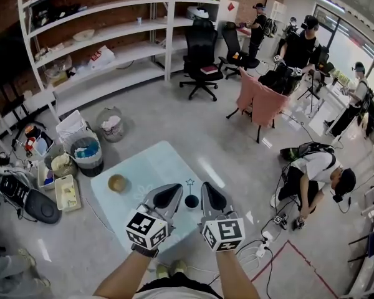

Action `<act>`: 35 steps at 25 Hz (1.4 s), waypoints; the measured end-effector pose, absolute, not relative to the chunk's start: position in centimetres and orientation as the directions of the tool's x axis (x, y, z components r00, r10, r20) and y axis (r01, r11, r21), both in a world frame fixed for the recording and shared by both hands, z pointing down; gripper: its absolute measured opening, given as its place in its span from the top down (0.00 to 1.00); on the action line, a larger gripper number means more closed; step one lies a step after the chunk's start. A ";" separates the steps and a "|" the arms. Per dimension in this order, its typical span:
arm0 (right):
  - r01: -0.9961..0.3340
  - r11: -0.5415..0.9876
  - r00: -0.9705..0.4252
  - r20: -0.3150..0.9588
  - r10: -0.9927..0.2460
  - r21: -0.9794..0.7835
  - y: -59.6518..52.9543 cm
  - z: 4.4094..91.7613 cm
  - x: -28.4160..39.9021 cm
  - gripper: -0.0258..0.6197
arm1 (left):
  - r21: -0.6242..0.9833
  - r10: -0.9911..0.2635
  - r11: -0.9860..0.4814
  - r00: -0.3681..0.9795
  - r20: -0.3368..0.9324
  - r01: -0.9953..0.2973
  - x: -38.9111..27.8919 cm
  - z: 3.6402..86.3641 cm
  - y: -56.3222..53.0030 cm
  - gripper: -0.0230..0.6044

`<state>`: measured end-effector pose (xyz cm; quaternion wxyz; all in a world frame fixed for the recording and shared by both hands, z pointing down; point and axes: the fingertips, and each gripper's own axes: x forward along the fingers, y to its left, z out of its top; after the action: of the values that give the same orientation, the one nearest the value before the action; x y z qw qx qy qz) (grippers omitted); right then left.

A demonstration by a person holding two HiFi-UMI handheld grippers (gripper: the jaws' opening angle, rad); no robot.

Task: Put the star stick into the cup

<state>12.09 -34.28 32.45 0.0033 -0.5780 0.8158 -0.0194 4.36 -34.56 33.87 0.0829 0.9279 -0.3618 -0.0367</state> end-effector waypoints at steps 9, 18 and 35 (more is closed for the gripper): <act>-0.938 0.347 -0.347 -0.031 -0.937 -0.008 -33.8 29.1 11.1 0.94 | 0.158 -0.691 -0.717 0.721 -0.040 -0.679 3.5 30.8 -34.4 0.95; -0.934 0.356 -0.356 -0.039 -0.934 0.006 -33.5 27.8 10.9 0.94 | 0.148 -0.710 -0.701 0.702 -0.057 -0.697 2.5 29.0 -34.4 0.95; -0.931 0.365 -0.365 -0.026 -0.931 -0.002 -33.6 28.0 10.7 0.94 | 0.156 -0.721 -0.689 0.692 -0.041 -0.708 2.5 29.4 -34.5 0.95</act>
<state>10.71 -33.65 28.05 0.0112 -0.5634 0.8261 0.0067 2.48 -34.45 29.41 0.0638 0.9175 -0.3894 -0.0497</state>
